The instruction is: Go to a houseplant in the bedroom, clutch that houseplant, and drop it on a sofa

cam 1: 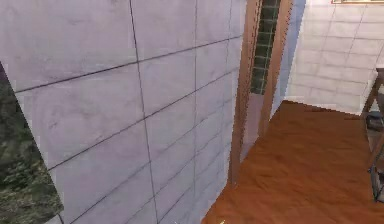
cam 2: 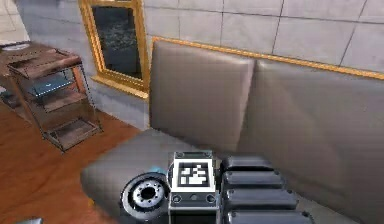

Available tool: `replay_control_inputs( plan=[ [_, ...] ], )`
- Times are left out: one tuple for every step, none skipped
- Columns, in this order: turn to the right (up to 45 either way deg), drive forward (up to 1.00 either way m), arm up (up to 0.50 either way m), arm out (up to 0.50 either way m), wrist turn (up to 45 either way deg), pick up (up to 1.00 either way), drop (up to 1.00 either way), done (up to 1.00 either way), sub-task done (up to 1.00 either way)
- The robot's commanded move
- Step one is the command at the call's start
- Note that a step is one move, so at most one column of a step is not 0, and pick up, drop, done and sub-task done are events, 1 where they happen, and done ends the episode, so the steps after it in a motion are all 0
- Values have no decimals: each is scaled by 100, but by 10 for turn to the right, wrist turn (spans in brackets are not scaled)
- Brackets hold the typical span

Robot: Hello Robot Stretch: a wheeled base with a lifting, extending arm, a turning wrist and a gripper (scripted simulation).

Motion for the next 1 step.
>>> replay_control_inputs(
  plan=[
    [450,0,0,0,0,0,0,0,0]
  ],
)
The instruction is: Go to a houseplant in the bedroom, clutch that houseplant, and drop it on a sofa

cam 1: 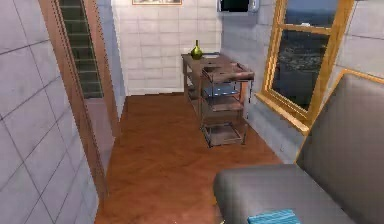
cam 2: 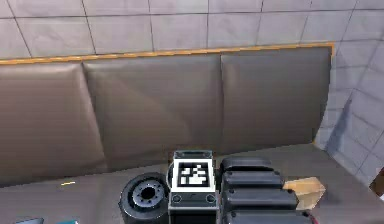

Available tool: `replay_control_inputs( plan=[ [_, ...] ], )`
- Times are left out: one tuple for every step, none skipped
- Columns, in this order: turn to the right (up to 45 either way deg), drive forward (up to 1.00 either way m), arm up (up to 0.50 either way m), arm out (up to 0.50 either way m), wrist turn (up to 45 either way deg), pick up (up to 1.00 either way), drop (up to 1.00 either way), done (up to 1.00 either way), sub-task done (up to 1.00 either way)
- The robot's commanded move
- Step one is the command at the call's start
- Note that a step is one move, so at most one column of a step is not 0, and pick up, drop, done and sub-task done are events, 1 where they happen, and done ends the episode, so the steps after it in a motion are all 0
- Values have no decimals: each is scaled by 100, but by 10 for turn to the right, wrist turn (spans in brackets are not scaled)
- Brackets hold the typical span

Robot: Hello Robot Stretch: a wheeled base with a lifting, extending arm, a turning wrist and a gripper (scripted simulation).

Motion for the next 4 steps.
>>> replay_control_inputs(
  plan=[
    [450,0,0,0,0,0,0,0,0],
    [450,0,0,0,0,0,0,0,0],
    [330,0,0,0,0,0,0,0,0],
    [0,10,0,0,0,0,0,0,0]
  ],
)
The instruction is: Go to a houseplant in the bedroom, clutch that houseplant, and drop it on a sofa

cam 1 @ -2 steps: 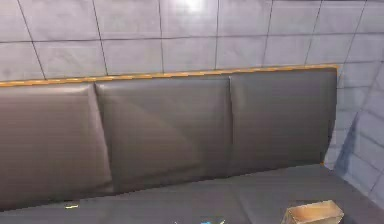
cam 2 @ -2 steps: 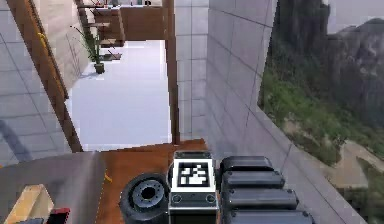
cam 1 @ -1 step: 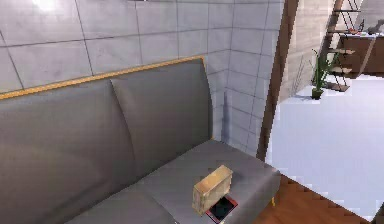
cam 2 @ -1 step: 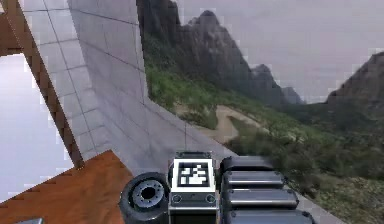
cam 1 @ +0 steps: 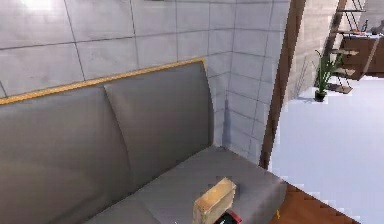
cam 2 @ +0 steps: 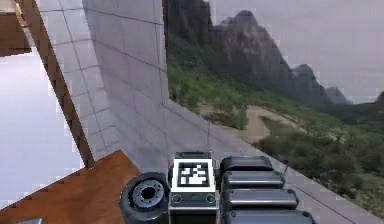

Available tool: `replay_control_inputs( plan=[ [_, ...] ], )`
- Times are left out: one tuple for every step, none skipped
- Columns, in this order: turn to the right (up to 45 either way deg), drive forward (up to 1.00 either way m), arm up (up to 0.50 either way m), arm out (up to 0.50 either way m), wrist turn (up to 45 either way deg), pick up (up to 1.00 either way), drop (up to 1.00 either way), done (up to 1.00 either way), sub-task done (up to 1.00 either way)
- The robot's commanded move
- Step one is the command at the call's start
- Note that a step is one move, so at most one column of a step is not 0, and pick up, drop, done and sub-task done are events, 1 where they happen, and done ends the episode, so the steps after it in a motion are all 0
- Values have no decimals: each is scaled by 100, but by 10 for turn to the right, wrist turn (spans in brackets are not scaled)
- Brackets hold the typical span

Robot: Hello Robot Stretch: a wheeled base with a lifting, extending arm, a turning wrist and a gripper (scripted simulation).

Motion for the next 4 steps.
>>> replay_control_inputs(
  plan=[
    [-450,0,0,0,0,0,0,0,0],
    [-270,0,0,0,0,0,0,0,0],
    [450,0,0,0,0,0,0,0,0],
    [120,0,0,0,0,0,0,0,0]
  ],
)
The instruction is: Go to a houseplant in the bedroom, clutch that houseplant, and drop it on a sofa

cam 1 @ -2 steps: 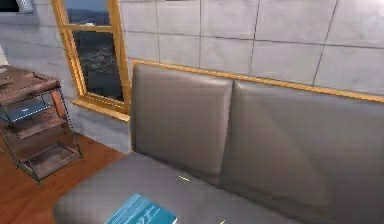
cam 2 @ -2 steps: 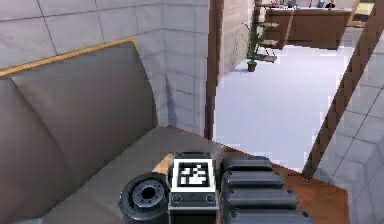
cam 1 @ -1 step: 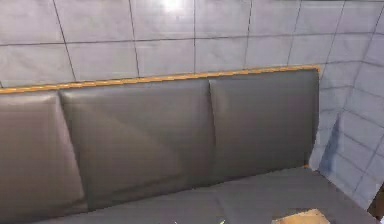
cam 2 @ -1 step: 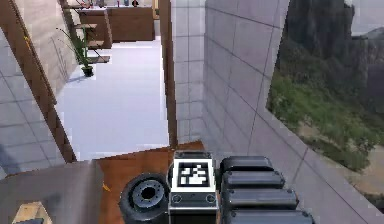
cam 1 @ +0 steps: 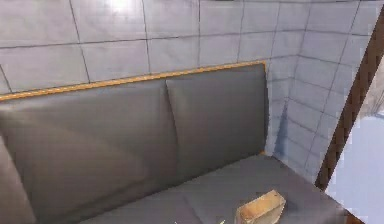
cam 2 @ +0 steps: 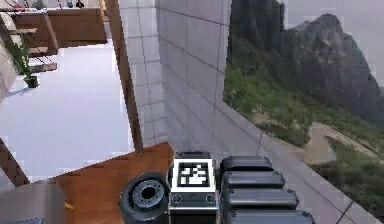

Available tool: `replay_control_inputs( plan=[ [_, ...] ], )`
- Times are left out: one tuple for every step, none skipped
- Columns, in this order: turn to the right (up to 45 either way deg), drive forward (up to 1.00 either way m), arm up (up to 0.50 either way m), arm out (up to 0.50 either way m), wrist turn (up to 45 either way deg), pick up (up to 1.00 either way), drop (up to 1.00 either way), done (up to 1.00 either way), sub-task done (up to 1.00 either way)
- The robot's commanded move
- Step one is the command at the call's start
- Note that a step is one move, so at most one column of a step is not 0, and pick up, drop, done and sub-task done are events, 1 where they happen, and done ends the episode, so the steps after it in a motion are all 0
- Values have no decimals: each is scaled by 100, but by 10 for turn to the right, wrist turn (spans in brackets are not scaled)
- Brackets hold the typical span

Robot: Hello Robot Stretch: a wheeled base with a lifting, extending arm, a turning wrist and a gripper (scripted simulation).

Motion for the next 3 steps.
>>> replay_control_inputs(
  plan=[
    [-300,0,0,0,0,0,0,0,0],
    [150,0,0,0,0,0,0,0,0],
    [-120,0,0,0,0,0,0,0,0]
  ],
)
